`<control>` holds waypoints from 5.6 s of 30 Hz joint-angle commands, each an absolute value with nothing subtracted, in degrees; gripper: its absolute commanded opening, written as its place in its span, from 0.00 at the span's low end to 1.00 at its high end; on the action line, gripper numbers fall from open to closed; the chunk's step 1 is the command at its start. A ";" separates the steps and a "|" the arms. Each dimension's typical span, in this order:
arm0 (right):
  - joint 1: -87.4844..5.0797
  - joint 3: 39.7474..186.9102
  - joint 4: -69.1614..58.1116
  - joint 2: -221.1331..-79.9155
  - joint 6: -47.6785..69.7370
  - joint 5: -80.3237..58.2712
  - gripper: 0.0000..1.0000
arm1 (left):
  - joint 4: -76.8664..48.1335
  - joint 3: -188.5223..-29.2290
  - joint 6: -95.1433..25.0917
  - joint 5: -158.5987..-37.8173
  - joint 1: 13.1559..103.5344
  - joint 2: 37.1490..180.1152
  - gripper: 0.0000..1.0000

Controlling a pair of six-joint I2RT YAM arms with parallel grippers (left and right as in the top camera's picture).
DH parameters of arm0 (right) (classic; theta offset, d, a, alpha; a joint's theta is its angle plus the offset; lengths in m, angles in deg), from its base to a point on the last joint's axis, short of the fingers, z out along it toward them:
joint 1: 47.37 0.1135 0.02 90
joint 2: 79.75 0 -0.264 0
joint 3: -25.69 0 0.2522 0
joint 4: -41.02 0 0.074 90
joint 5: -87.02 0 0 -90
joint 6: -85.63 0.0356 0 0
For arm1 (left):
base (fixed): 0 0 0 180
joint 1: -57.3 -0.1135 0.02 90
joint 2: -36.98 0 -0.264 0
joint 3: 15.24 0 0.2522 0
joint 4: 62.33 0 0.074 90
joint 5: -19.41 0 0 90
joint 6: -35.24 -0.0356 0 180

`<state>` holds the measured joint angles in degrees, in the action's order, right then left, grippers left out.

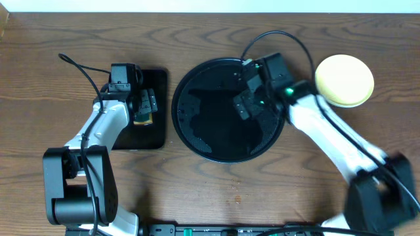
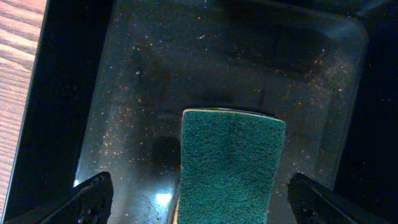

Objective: Clean dirty plates on tray and stack at the side

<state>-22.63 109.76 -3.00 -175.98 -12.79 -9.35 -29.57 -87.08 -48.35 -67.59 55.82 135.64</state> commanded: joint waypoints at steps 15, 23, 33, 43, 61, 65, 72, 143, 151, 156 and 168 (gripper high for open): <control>-39.31 96.01 9.94 -112.61 -20.73 7.28 0.99 | -29.59 -87.26 -48.04 -66.93 55.65 135.13 0.89; -41.80 72.58 22.79 -88.64 -20.60 5.77 0.99 | -29.59 -87.26 -48.04 -66.93 55.65 135.13 0.89; -41.83 49.39 40.45 -80.05 -14.83 -0.94 0.99 | -29.59 -87.26 -48.04 -66.93 55.65 135.13 0.90; -42.11 39.75 40.01 -80.05 -10.28 -1.57 0.99 | -29.59 -87.26 -48.04 -66.93 55.65 135.13 0.89; -48.82 39.77 22.97 -80.02 -9.54 -3.69 0.99 | -29.59 -87.26 -48.04 -66.93 55.65 135.13 0.89; -48.99 39.77 22.97 -80.05 -9.54 -3.69 0.99 | -29.59 -87.26 -48.04 -66.93 55.65 135.13 0.89; -48.99 39.77 22.97 -80.07 -9.54 -3.69 0.99 | -29.59 -87.26 -48.04 -66.93 55.65 135.13 0.89; -48.99 39.77 22.97 -80.07 -9.54 -3.69 0.99 | -71.56 -37.01 -39.36 -71.67 55.38 41.72 0.90; -48.99 39.77 22.97 -80.07 -9.54 -3.69 0.99 | -66.59 -29.25 -39.43 -71.54 55.38 37.11 0.90; -48.99 39.77 22.97 -80.07 -9.54 -3.69 0.99 | -52.93 -29.23 -39.45 -71.48 55.49 37.08 0.90; -48.99 39.77 22.97 -80.07 -9.54 -3.69 0.99 | -44.50 -29.23 -50.07 -71.46 58.25 37.08 0.89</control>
